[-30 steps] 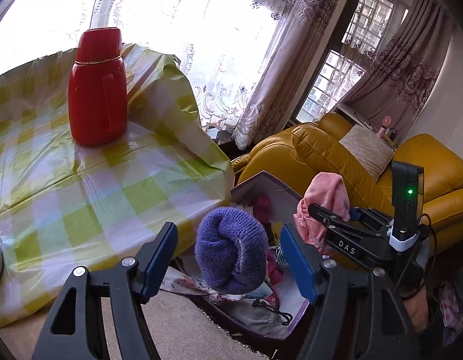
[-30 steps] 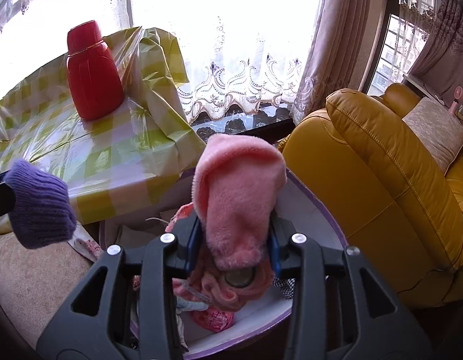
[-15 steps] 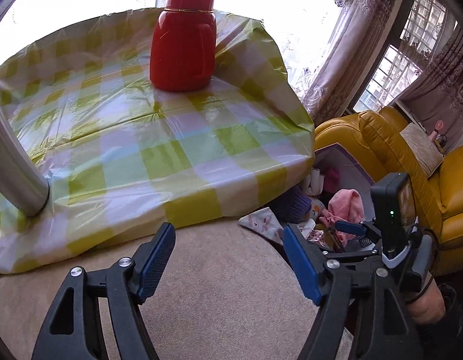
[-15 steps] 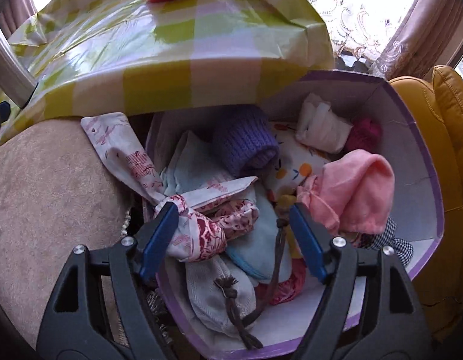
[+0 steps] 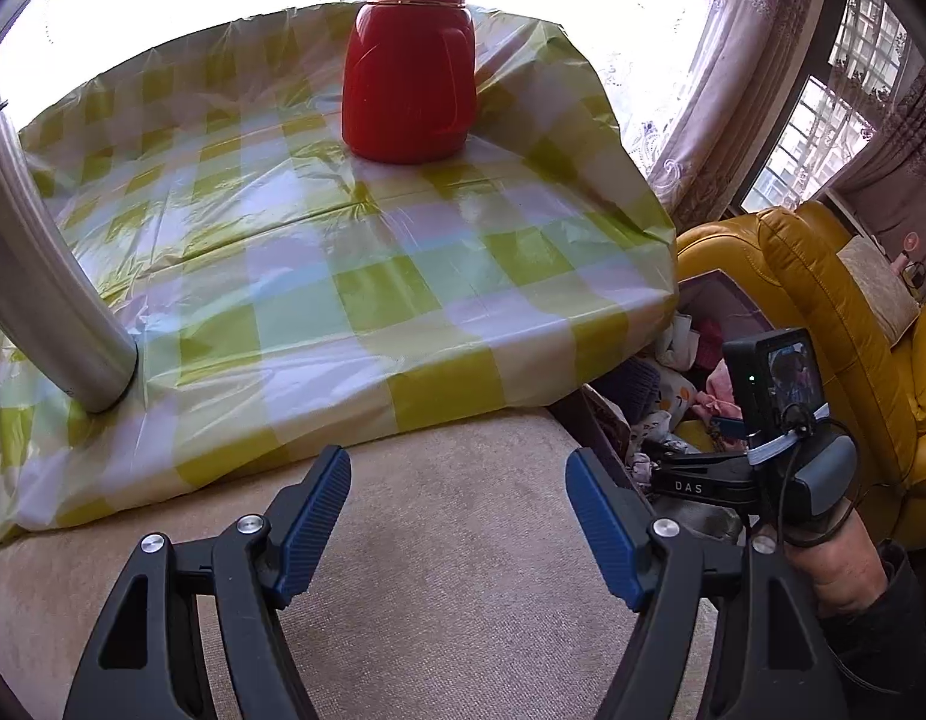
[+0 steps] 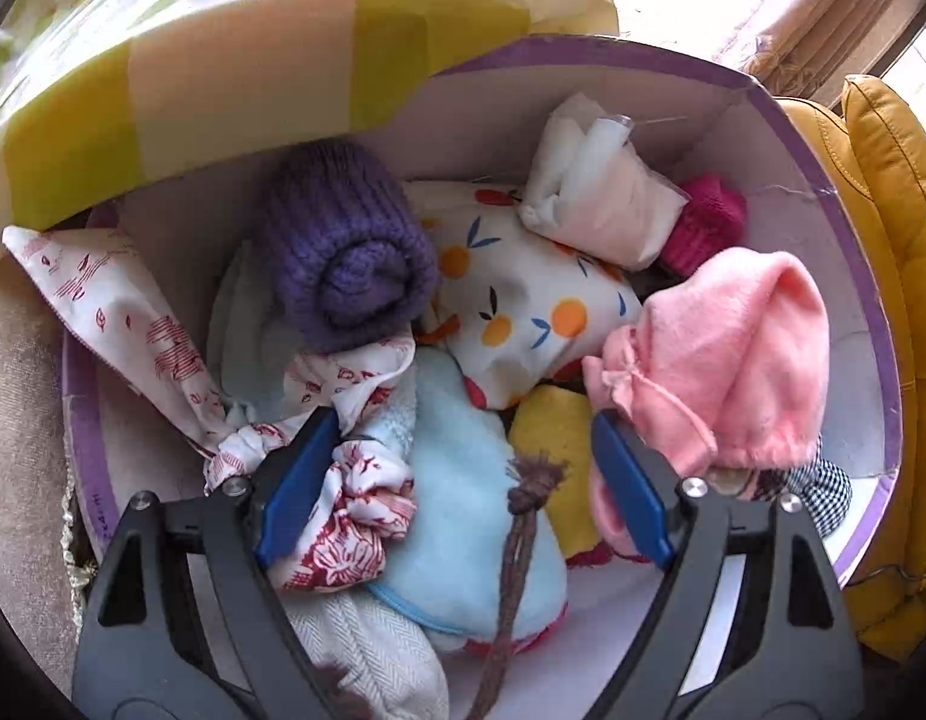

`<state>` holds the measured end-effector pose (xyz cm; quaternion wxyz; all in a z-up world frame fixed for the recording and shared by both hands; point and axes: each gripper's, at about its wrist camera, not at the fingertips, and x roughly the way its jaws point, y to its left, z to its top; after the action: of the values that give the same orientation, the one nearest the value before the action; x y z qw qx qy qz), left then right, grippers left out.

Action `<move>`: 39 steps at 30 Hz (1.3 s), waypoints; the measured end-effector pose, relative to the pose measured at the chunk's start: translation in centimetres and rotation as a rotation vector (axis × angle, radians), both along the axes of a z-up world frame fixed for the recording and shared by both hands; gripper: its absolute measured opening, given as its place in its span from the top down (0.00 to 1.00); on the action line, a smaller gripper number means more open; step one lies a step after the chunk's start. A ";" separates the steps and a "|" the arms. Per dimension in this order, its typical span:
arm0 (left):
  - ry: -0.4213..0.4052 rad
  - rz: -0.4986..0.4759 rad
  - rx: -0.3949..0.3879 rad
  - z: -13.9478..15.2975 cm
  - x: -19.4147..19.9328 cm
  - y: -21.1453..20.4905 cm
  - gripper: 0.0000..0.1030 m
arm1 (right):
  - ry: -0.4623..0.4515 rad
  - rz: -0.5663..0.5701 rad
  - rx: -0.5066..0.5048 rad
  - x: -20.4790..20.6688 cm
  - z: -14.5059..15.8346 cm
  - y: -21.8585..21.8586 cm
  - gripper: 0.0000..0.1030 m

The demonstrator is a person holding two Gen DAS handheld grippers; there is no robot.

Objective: Organize soft objects

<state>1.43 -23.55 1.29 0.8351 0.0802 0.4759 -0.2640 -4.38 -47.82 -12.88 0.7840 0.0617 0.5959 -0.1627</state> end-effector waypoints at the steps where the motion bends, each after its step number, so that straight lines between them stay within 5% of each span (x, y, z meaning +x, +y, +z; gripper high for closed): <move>1: -0.007 0.007 0.009 0.0 0.0 0.1 0.27 | -0.016 -0.012 0.006 -0.6 0.6 -0.2 0.16; 11: -0.056 0.105 0.070 0.6 0.1 2.4 0.27 | -0.248 -0.067 -0.015 -5.3 10.4 1.3 0.15; 19: -0.072 0.185 0.079 0.9 0.2 5.7 0.25 | -0.397 0.031 0.039 -1.0 16.1 7.5 0.15; 39: -0.069 0.381 0.079 0.7 0.2 15.2 0.24 | -0.346 0.289 0.139 2.8 14.3 21.2 0.15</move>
<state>1.67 -8.32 2.01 0.8820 0.0304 0.4634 -0.0796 -1.57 -26.60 1.40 0.8834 0.0566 0.4652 0.0058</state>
